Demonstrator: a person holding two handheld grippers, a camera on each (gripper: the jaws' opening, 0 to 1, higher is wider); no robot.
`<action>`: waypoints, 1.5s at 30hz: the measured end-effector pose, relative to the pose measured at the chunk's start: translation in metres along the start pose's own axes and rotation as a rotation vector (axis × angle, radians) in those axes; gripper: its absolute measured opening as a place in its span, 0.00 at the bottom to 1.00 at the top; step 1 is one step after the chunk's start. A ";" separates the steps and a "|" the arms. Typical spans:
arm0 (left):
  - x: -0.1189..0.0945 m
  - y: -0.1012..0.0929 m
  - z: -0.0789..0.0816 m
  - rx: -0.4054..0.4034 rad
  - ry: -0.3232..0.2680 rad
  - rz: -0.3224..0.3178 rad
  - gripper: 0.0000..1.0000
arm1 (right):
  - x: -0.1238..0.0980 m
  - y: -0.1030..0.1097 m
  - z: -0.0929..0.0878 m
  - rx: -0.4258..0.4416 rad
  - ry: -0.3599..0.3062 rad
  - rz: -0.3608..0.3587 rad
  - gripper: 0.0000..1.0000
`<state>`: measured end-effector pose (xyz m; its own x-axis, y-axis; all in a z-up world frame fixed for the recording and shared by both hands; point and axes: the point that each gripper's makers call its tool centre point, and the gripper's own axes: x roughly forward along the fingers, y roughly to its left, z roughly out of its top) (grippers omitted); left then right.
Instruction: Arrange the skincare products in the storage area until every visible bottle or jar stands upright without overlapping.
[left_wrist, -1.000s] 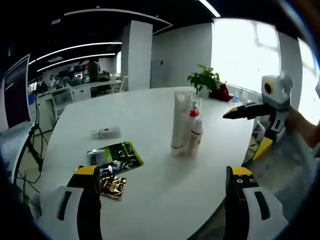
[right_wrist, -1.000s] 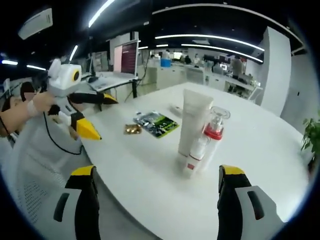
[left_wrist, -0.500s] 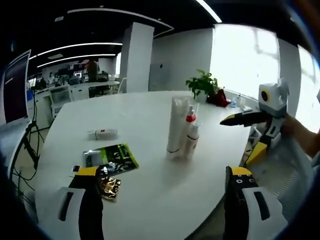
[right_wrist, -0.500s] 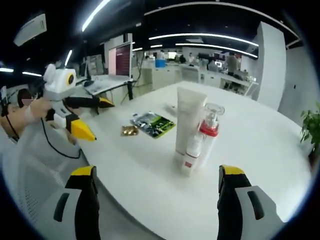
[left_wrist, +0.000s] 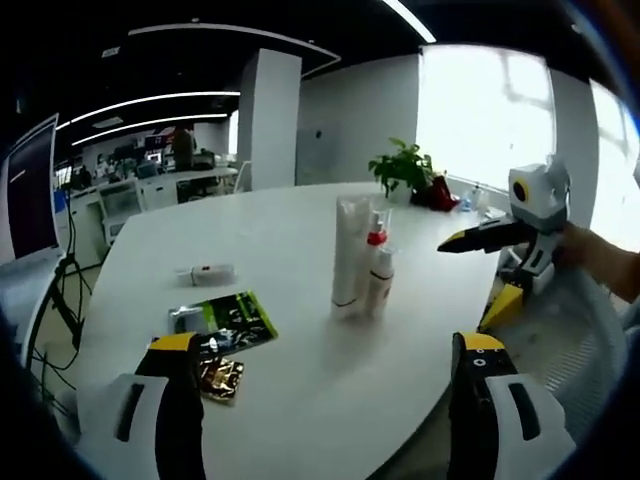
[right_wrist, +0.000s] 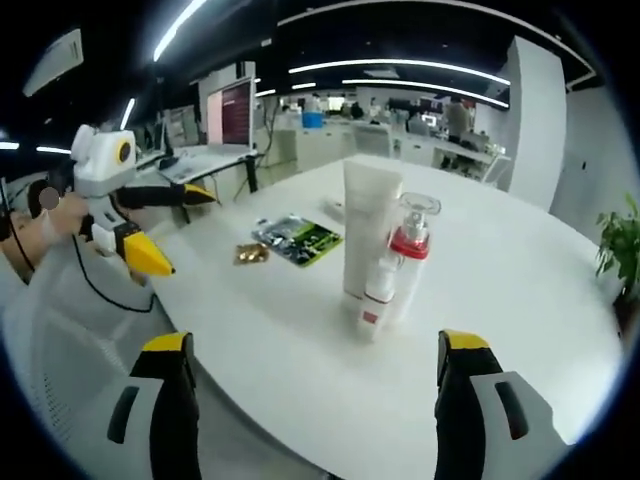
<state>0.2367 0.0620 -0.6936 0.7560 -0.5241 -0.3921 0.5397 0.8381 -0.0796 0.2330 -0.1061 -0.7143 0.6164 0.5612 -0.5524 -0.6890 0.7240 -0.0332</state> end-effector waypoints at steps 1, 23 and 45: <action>0.000 0.000 0.000 0.003 0.000 0.000 0.99 | -0.001 0.000 0.000 0.002 0.000 -0.003 1.00; -0.002 -0.002 0.000 0.034 0.009 0.000 0.99 | 0.003 -0.002 -0.008 0.002 0.046 -0.005 0.99; 0.000 0.001 -0.003 0.015 0.022 0.007 0.99 | 0.005 -0.002 -0.008 -0.023 0.051 -0.007 0.99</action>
<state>0.2356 0.0633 -0.6967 0.7517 -0.5142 -0.4130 0.5397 0.8395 -0.0631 0.2344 -0.1083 -0.7237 0.6013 0.5350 -0.5934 -0.6937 0.7181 -0.0555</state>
